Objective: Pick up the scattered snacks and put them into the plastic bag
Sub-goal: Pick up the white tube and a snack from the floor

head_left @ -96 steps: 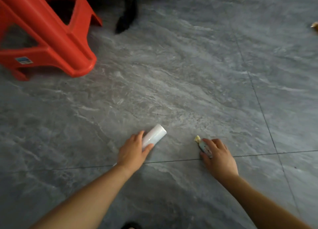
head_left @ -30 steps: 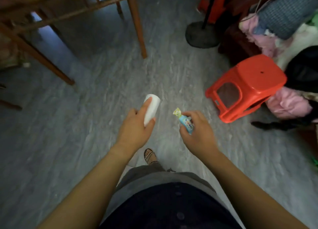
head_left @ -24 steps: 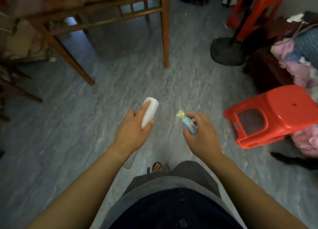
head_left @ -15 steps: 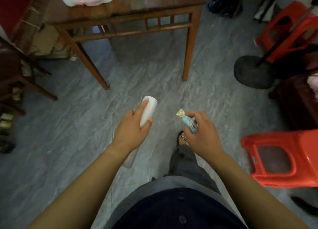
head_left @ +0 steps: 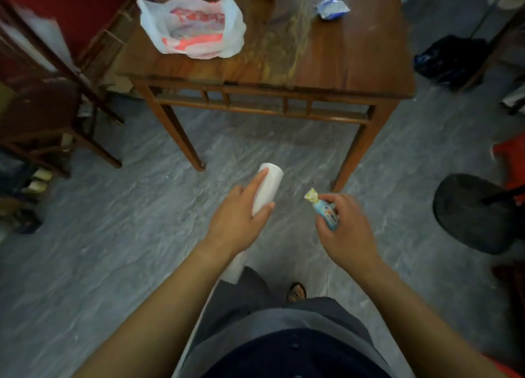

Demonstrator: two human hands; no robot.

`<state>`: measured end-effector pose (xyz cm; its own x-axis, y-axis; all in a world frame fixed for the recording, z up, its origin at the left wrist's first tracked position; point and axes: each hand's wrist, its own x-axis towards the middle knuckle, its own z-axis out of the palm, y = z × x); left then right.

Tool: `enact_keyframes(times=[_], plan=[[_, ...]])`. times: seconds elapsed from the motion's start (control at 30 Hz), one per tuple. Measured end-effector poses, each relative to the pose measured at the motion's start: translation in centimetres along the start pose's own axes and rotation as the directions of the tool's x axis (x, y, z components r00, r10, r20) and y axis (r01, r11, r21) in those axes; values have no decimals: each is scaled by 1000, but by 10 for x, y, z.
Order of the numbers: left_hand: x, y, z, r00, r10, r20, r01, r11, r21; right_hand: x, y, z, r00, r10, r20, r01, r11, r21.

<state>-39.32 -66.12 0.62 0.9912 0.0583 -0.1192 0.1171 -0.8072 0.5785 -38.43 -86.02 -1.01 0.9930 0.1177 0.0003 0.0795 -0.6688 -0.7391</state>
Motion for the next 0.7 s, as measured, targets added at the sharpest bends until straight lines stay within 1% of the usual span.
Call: enact_keyframes(times=[0.03, 0.1, 0.17, 0.23, 0.5, 0.6, 0.7], plan=[[7, -6, -7, 1000, -14, -28, 13, 999, -32, 16, -7, 9, 999, -24, 28, 23, 1000, 9], [24, -23, -20, 995, -47, -90, 43, 998, -43, 46, -24, 30, 991, -95, 96, 92, 995, 38], [47, -44, -33, 983, -115, -140, 112, 993, -34, 78, -41, 48, 970, -179, 164, 171, 983, 62], [76, -64, -46, 970, -174, -168, 172, 985, -28, 117, -53, 60, 954, -227, 193, 218, 974, 67], [223, -111, -113, 964, -151, -219, 157, 987, 12, 286, -101, 86, 958, -262, 119, 257, 965, 55], [270, -126, -135, 967, -161, -197, 171, 985, 36, 339, -123, 102, 955, -264, 137, 258, 964, 61], [309, -138, -154, 964, -183, -192, 186, 983, -2, 383, -139, 113, 953, -250, 170, 242, 968, 68]])
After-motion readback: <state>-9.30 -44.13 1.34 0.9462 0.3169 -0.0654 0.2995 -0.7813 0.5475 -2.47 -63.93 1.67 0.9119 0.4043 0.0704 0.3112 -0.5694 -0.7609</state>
